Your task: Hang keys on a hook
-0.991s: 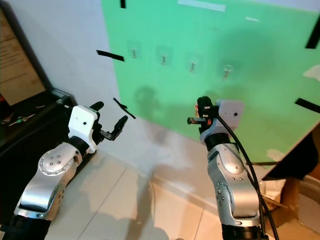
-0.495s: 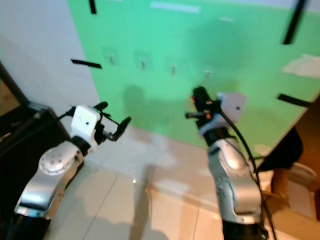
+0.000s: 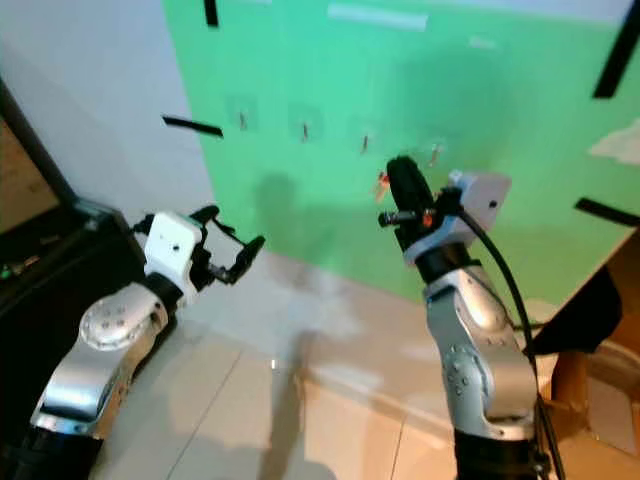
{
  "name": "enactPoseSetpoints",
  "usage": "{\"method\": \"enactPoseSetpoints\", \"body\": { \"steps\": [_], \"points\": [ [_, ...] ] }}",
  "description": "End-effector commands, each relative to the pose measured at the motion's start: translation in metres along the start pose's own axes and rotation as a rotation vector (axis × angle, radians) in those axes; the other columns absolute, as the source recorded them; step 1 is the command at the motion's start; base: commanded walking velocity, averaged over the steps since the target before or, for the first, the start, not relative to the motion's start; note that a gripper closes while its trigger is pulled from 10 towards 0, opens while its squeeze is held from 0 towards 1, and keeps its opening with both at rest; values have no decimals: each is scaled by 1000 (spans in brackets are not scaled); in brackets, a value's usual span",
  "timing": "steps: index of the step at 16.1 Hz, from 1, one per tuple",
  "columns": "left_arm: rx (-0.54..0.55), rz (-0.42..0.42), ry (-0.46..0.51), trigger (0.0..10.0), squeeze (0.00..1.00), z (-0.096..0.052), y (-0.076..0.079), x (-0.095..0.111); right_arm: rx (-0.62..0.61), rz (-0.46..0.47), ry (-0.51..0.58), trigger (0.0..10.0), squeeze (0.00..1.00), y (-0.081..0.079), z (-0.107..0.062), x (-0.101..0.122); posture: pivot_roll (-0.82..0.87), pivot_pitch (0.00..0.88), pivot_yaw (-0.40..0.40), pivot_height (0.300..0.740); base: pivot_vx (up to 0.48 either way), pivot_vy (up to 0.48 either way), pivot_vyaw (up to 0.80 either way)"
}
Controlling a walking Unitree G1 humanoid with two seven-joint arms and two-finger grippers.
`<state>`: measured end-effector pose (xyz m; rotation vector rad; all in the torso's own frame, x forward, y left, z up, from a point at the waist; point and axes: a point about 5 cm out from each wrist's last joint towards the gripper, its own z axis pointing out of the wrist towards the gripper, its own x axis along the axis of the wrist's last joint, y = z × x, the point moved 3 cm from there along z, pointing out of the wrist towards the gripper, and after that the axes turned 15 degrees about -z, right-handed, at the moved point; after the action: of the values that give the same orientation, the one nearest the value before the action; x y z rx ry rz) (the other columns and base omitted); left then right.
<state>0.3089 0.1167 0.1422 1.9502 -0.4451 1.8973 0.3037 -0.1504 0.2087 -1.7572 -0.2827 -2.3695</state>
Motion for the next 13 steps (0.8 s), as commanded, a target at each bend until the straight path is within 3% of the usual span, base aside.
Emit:
{"method": "enactPoseSetpoints", "body": {
  "steps": [1, 8, 13],
  "points": [
    [-1, 9, 8, 10000, 0, 0, -1, 3, 9, 0, 19, 10000, 0, 3, 2, 7, -9, 0, 28, 740, 251, 0, 0],
    [-189, -21, -44, 10000, 0, -1, 17, 0, 66, 8, -38, 10000, 0, 7, 7, 3, -14, 0, 26, 740, 0, 0, 0],
    [-285, -34, -94, 10000, 0, -8, 20, -2, 13, 74, -77, 10000, 0, 24, 22, -2, -3, 0, 15, 740, 0, 0, 0]
  ]
}}
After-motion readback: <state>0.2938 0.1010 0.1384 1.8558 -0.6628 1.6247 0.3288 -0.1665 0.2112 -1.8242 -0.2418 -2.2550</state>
